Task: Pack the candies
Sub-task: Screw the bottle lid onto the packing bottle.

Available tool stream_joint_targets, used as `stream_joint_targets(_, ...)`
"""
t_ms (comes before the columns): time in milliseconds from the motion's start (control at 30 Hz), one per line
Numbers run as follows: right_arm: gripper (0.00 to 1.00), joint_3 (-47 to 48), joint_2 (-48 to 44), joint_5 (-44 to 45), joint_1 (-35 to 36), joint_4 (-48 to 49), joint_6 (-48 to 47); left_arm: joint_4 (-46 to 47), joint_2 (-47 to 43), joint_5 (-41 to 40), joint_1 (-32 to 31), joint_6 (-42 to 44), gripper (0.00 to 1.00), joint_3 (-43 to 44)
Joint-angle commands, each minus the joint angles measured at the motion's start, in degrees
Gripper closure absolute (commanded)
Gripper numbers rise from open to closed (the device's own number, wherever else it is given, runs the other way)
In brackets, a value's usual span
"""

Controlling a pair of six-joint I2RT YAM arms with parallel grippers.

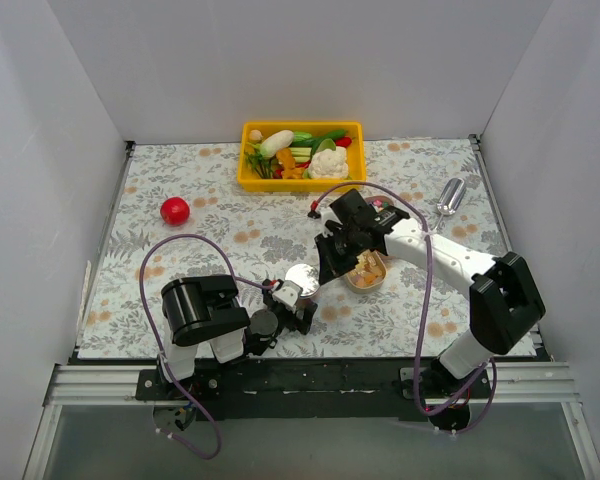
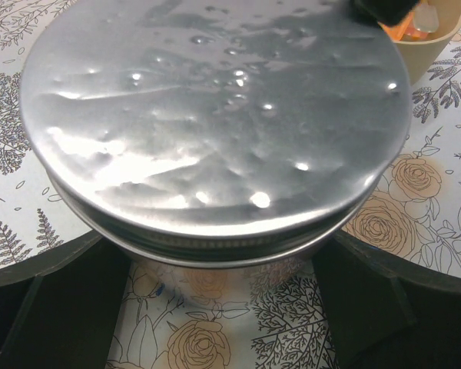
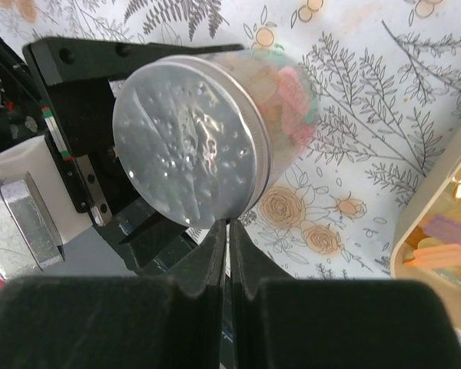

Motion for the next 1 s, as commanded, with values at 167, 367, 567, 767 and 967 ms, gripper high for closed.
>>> stream_joint_targets(167, 0.64, 7.7, -3.3, 12.1, 1.0, -6.9, 3.1, 11.5, 5.1, 1.6, 0.2, -1.7, 0.21, -3.1)
stream_joint_targets(367, 0.53, 14.3, 3.9, 5.6, -0.3, -6.7, -2.3, 11.6, 5.1, 1.7, 0.3, -1.7, 0.20, -3.4)
stream_joint_targets(567, 0.54, 15.2, 9.1, -1.2, -0.4, -4.7, -5.9, 11.6, 4.9, 1.4, 0.3, -1.6, 0.20, -3.7)
stream_joint_targets(767, 0.54, 14.4, 10.4, -1.4, -0.3, -6.1, -8.6, 12.0, 5.1, 1.4, 0.3, -1.9, 0.20, -3.5)
stream_joint_targets(967, 0.61, 9.4, 8.8, 0.8, 0.6, -6.6, -8.7, 12.1, 5.2, 1.3, 0.3, -1.9, 0.20, -3.5)
